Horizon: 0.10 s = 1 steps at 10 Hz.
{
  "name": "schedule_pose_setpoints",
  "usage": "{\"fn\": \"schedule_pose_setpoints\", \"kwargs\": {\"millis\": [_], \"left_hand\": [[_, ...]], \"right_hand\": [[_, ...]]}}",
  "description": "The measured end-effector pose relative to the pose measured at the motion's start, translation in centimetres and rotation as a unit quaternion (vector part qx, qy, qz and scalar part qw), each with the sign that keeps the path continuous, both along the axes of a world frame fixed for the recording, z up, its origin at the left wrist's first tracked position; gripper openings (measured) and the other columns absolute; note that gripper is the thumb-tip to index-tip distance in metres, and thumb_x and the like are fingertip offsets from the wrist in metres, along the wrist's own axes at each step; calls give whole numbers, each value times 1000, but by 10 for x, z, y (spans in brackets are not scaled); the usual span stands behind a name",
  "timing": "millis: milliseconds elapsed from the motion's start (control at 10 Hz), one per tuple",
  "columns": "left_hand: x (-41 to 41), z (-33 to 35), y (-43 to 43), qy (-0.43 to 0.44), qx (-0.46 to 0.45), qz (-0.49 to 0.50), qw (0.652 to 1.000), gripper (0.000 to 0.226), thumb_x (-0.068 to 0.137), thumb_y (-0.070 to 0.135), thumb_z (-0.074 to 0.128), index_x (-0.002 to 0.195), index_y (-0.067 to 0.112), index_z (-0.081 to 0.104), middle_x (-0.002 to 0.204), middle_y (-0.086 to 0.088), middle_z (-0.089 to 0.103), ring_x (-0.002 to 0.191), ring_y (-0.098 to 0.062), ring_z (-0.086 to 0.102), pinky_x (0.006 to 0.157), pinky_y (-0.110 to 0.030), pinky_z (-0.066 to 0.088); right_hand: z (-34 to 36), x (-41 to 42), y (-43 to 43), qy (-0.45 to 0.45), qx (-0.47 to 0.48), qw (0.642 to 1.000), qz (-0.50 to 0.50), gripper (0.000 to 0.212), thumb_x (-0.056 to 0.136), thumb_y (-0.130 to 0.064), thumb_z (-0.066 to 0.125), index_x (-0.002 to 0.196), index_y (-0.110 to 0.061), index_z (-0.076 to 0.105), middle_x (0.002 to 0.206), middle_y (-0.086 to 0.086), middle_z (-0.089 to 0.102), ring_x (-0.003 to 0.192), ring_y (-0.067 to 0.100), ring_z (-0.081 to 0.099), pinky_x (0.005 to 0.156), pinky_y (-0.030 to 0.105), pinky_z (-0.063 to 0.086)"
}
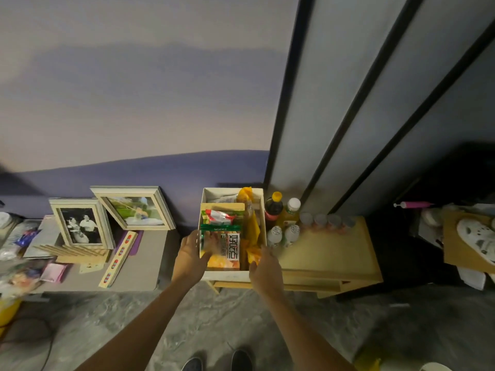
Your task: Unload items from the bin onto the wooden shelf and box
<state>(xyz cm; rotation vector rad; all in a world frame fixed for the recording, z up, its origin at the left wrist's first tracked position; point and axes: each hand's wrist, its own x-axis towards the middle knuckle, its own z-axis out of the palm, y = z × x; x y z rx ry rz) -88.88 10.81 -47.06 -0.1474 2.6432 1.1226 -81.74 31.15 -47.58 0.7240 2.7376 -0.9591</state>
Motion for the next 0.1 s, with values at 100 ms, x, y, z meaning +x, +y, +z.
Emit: {"fn": "schedule_pose_setpoints", "kwargs": {"millis": [100], "left_hand": [[10, -1, -9, -4, -12, -14, 1000, 61, 94, 30, 79, 149, 25, 51, 143, -3, 62, 120, -25, 64, 99, -42, 57]], "right_hand": [[1, 6, 4, 24, 9, 1000, 2, 41, 101, -26, 67, 139, -23, 54, 123, -4, 68, 115, 17, 68, 92, 29, 57]]}}
